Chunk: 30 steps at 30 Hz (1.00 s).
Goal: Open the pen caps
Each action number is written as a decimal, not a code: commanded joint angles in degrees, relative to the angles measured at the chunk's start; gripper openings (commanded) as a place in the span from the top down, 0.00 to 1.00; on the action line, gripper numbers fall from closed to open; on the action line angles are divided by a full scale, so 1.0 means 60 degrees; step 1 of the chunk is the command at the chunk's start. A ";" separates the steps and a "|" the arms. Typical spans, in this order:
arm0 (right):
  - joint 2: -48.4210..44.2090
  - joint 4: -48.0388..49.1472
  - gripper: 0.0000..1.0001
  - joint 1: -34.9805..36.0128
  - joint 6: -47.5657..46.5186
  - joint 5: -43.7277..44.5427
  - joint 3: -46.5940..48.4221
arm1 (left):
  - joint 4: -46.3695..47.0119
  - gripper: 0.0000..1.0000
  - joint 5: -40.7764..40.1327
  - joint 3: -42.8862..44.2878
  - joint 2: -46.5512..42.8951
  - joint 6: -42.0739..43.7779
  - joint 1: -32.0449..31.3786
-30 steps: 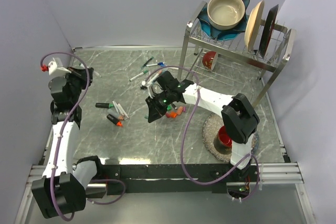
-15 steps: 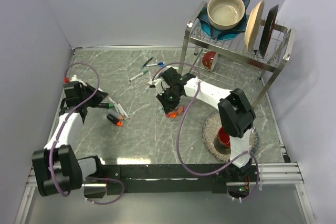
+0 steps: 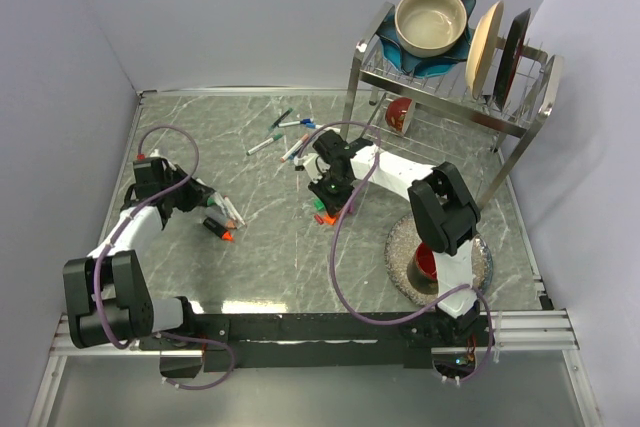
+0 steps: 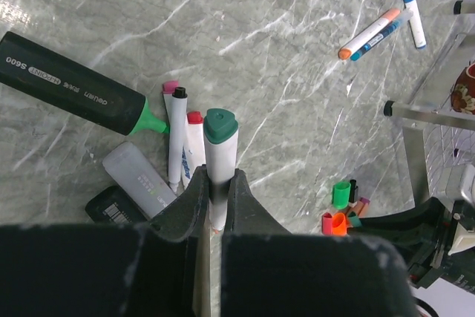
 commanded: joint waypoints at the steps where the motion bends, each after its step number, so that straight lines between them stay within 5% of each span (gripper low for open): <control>1: 0.0053 -0.0016 0.77 -0.0108 -0.0113 0.0179 0.0397 | 0.0034 0.99 0.0002 0.0068 0.0049 0.0219 -0.0066; 9: -0.0064 -0.0030 0.63 -0.0138 -0.0127 0.0179 0.0397 | -0.0259 0.99 -0.0349 0.0200 0.0297 0.0278 -0.0139; 19: -0.0547 0.0043 0.62 -0.0182 -0.0186 -0.0245 0.0324 | -0.0435 0.94 -0.0657 0.0463 0.0868 0.0307 -0.0227; 25: -0.0723 0.0087 0.62 -0.0197 -0.0201 -0.0406 0.0294 | -0.0436 0.73 -0.0789 0.0580 0.1147 0.0264 -0.0227; 30: -0.0797 0.0058 0.62 -0.0197 -0.0215 -0.0465 0.0294 | -0.0363 0.69 -0.0731 0.0639 0.1411 0.0234 -0.0242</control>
